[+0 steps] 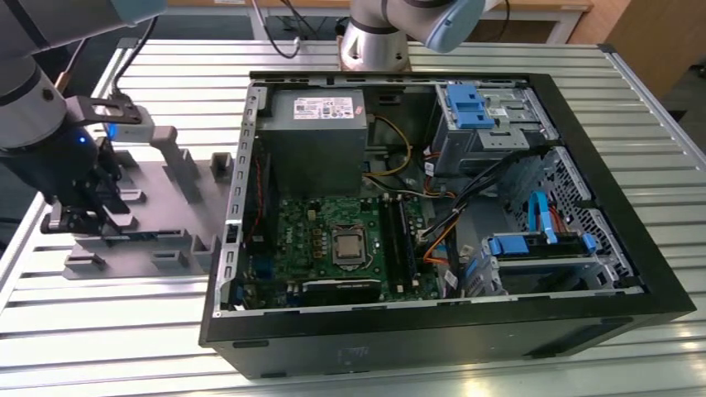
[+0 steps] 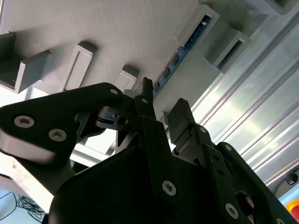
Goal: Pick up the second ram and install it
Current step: 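Pick up the second ram and move it above second insertion slot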
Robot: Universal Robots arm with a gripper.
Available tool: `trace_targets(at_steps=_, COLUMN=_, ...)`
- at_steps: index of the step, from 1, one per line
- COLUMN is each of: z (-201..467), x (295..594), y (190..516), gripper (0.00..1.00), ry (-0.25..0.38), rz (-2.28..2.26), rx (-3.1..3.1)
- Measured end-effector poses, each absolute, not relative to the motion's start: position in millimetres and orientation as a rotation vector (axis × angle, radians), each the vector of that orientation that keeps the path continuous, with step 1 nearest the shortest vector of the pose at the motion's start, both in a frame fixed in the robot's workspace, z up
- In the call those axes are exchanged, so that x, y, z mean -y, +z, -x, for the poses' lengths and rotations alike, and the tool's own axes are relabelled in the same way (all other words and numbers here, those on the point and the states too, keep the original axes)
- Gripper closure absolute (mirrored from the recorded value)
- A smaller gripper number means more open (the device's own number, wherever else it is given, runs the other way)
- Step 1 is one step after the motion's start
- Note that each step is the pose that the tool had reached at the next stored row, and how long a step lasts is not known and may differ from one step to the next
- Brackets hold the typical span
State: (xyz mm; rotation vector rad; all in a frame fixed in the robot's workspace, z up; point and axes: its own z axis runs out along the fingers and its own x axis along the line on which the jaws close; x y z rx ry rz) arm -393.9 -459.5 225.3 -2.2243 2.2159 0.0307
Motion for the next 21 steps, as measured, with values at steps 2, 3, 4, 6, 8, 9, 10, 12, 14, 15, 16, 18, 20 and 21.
trace_targets(at_steps=2, z=394, x=460, y=222, gripper=0.59, ry=0.030, rz=2.224, rx=-2.216)
trace_targets(at_steps=3, z=394, x=460, y=220, gripper=0.59, ry=0.030, rz=2.224, rx=-2.216)
trace_targets(at_steps=4, z=394, x=460, y=218, gripper=0.59, ry=0.030, rz=2.224, rx=-2.216)
trace_targets(at_steps=6, z=394, x=460, y=214, gripper=0.59, ry=0.029, rz=2.224, rx=-2.215)
trace_targets(at_steps=8, z=394, x=460, y=211, gripper=0.59, ry=0.029, rz=2.223, rx=-2.215)
trace_targets(at_steps=9, z=394, x=460, y=209, gripper=0.59, ry=0.028, rz=2.223, rx=-2.215)
trace_targets(at_steps=10, z=394, x=461, y=207, gripper=0.59, ry=0.028, rz=2.223, rx=-2.215)
trace_targets(at_steps=12, z=394, x=461, y=204, gripper=0.59, ry=0.027, rz=2.222, rx=-2.214)
trace_targets(at_steps=14, z=395, x=461, y=201, gripper=0.59, ry=0.026, rz=2.222, rx=-2.213)
trace_targets(at_steps=15, z=395, x=461, y=199, gripper=0.59, ry=0.026, rz=2.221, rx=-2.213)
trace_targets(at_steps=16, z=395, x=461, y=198, gripper=0.59, ry=0.026, rz=2.221, rx=-2.212)
trace_targets(at_steps=18, z=395, x=461, y=196, gripper=0.59, ry=0.026, rz=2.220, rx=-2.212)
trace_targets(at_steps=20, z=395, x=461, y=195, gripper=0.61, ry=0.026, rz=2.220, rx=-2.212)
trace_targets(at_steps=21, z=395, x=461, y=195, gripper=0.61, ry=0.026, rz=2.220, rx=-2.212)
